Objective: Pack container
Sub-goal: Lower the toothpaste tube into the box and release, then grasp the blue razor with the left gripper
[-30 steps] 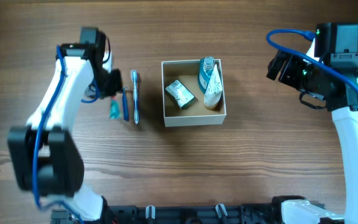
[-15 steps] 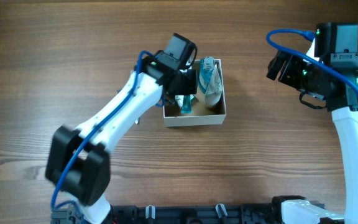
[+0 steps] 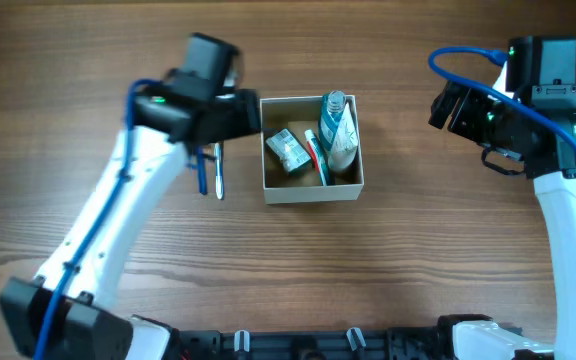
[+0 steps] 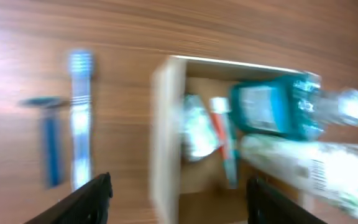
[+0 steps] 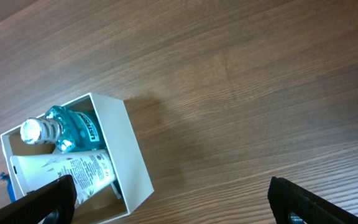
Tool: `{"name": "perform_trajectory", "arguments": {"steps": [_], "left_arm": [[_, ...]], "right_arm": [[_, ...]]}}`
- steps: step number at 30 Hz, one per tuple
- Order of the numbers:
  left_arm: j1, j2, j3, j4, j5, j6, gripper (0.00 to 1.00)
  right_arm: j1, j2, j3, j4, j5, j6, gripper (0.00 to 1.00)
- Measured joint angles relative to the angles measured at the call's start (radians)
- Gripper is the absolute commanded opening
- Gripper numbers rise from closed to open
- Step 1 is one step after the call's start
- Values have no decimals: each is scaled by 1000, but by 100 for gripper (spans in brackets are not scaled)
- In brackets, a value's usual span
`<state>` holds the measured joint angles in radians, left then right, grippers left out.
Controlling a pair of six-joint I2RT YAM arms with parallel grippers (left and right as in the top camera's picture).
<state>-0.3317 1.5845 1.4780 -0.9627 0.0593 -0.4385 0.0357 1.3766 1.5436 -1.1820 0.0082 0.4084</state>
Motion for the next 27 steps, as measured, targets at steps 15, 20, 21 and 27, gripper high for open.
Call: {"name": "perform_trajectory", "arguments": {"steps": [15,20,21,27], "left_arm": [[220,356,-135,19,-55,78,56],[220,441,-135,81,-56,83,39],[220,444,-133,82,-59,82,33],[221,444,-133,91,-65,92,9]], "right_arm": [[0,0,0,1,0,0,100],[0,0,0,1,0,0,100],[0,0,0,3,0,0,100],[0,0,0,3,0,0,100]]}}
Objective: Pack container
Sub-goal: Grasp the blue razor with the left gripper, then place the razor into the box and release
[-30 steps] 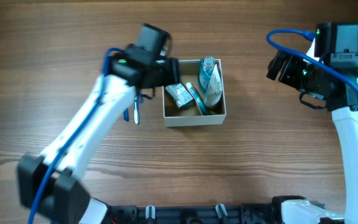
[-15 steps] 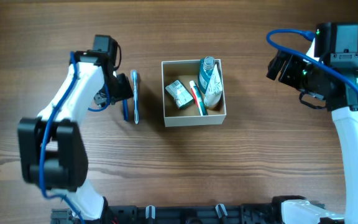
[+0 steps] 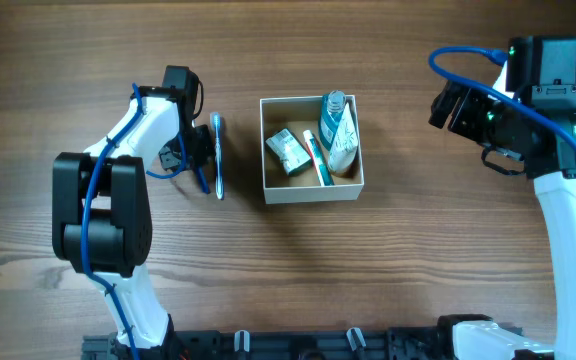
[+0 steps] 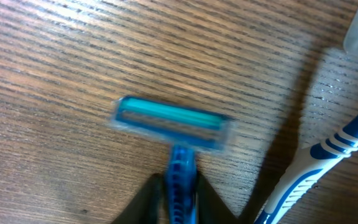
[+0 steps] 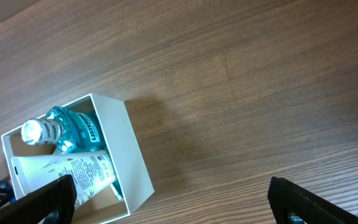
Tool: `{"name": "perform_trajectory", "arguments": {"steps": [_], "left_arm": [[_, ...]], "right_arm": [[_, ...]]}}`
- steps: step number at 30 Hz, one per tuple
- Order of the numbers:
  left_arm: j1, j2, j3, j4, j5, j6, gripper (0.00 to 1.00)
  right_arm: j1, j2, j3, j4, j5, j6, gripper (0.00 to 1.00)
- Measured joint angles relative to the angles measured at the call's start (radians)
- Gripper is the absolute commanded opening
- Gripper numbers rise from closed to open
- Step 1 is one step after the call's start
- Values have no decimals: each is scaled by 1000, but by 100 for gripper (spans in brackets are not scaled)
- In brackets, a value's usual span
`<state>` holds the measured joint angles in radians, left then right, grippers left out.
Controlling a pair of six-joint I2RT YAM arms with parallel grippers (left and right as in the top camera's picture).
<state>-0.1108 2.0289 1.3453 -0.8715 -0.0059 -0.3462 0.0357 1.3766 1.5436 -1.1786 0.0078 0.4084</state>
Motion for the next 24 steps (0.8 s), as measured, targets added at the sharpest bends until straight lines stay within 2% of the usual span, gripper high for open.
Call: {"name": "perform_trajectory", "arguments": {"steps": [1,7,13,18,21,24], "left_arm": [[0,0,0,-1,0,-2,5],[0,-7,0,-46,4,-2,4],[-41,-209,-16,-92,63,-3,4],[-241,-462,-11,-4,108,-3,4],[-372,-470,-10,60,75,-22,5],[-453,-399,-10,133,40,-58,6]], "right_arm": [[0,0,0,0,0,0,100],[0,0,0,0,0,0,100],[0,0,0,0,0,0,100],[0,0,0,0,0,0,100],[0,0,0,0,0,0,100],[0,0,0,0,0,0,100]]}}
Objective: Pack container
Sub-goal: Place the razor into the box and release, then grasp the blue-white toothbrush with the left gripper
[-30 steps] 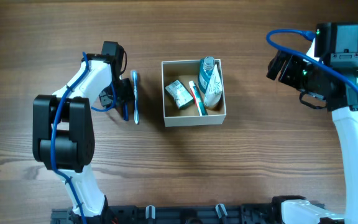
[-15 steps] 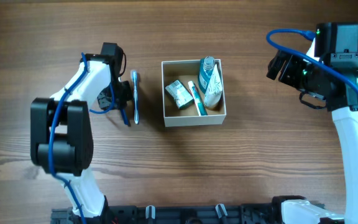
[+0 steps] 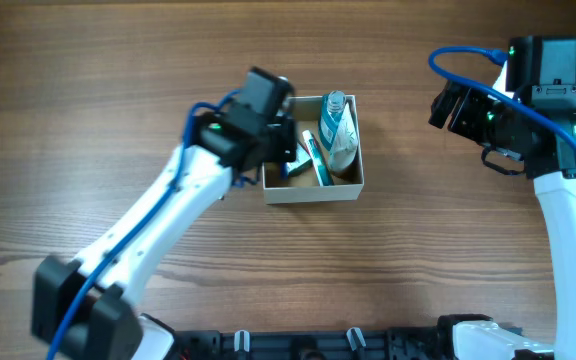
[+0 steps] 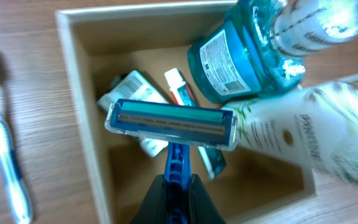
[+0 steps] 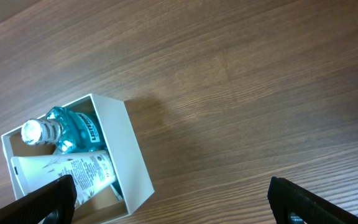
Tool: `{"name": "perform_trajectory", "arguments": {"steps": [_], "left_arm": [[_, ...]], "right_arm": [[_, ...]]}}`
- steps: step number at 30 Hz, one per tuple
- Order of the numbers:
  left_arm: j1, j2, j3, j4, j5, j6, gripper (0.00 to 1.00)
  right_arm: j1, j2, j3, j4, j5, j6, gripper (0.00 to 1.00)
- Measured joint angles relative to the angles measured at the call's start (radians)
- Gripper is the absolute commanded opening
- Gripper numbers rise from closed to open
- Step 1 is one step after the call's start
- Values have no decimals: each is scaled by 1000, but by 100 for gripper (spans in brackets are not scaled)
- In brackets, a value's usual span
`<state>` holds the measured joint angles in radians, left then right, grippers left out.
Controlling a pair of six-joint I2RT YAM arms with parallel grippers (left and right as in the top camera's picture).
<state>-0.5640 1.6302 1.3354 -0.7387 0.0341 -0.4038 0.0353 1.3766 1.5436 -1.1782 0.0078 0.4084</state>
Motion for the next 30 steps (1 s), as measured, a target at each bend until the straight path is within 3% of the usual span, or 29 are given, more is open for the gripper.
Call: {"name": "perform_trajectory", "arguments": {"steps": [2,6,8,11,19,24,30], "left_arm": [[-23,89,0,58,-12,-22,12],[-24,189,-3,77,-14,-62,43],[-18,188,-2,62,-10,-67,68],[11,133,8,-23,17,-74,79],[180,-65,51,-168,-37,-31,81],[322,58,50,-170,-76,40,68],[343,269,49,-105,-87,137,53]], "right_arm": [[0,0,0,0,0,0,100],[0,0,0,0,0,0,100],[0,0,0,0,0,0,100],[0,0,0,0,0,0,100],[0,0,0,0,0,0,100],[0,0,0,0,0,0,100],[0,0,0,0,0,0,100]]}}
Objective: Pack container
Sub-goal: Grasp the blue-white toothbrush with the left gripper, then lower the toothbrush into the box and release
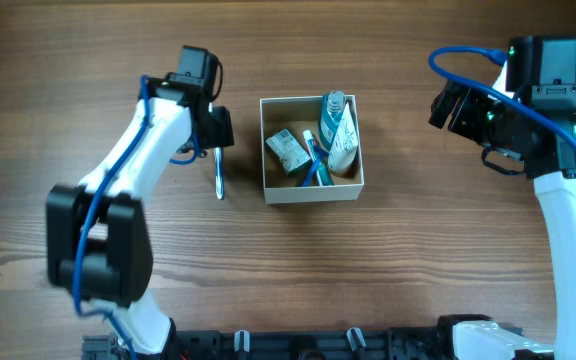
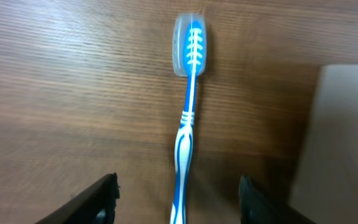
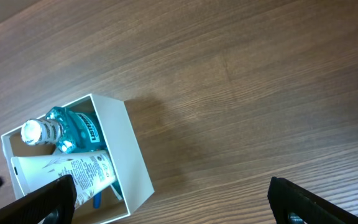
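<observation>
The white cardboard box (image 1: pixel 313 190) holds a teal mouthwash bottle (image 1: pixel 334 103), a white tube (image 1: pixel 343 140), a small packet (image 1: pixel 286 150), a toothpaste tube and a blue razor (image 1: pixel 313 174). Left of the box, a blue and white toothbrush (image 2: pixel 185 134) lies on the table, its capped head pointing away. My left gripper (image 2: pixel 179 202) hangs open right over the handle, one finger on either side. My right gripper (image 3: pixel 166 205) is open and holds nothing, off to the right of the box (image 3: pixel 126 162).
The wooden table (image 1: pixel 448 240) stretches around the box. The box's left wall (image 2: pixel 347 143) stands close to the right of the toothbrush. My right arm (image 1: pixel 568 210) occupies the right edge.
My left gripper held the razor over the box; now the razor lies in the box and the gripper is open over the toothbrush, left of the box. The right arm has not moved.
My left gripper was open near the box's left side, with the razor and toothbrush on the table. Then it was shut on the razor's handle on the table. Then it held the razor over the box. Now the razor is inside and the gripper is above the toothbrush.
</observation>
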Tool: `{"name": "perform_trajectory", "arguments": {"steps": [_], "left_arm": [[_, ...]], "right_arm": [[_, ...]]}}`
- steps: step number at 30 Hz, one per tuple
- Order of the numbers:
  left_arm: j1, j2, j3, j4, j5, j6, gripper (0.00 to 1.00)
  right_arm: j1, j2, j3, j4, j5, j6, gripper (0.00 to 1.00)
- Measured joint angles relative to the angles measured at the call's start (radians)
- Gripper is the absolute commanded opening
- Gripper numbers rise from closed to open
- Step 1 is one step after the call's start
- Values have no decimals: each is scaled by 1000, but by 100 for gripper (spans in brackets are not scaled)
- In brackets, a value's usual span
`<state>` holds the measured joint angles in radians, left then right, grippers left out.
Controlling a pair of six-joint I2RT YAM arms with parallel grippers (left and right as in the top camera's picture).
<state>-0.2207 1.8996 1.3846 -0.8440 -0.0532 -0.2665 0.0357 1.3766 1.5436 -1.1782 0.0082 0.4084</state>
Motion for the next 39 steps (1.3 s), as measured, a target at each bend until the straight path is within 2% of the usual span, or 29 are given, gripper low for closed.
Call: {"name": "perform_trajectory", "arguments": {"steps": [1,6,9,12,14,16,17,18,19,24,31,32,34,39], "left_arm": [[0,27,0,13,-2,8,50],[0,99,-2,71,-1,27,48],[0,131,-2,97,21,31,37],[0,150,-2,108,44,37,34],[0,150,-2,108,52,38,27],[0,150,-2,109,56,39,25],[0,150,-2,113,58,46,20],[0,150,-3,117,59,48,9],[0,150,-4,117,60,54,4],[0,150,-4,76,63,64,4],[-1,117,104,-163,71,65,4],[-8,47,186,-226,88,65,4],[-30,-32,235,-243,113,64,4],[-177,-211,280,-210,153,64,4]], "right_arm": [[0,0,0,0,0,0,100],[0,0,0,0,0,0,100],[0,0,0,0,0,0,100],[0,0,0,0,0,0,100],[0,0,0,0,0,0,100],[0,0,0,0,0,0,100],[0,0,0,0,0,0,100],[0,0,0,0,0,0,100],[0,0,0,0,0,0,100],[0,0,0,0,0,0,100],[0,0,0,0,0,0,100],[0,0,0,0,0,0,100],[0,0,0,0,0,0,100],[0,0,0,0,0,0,100]]}}
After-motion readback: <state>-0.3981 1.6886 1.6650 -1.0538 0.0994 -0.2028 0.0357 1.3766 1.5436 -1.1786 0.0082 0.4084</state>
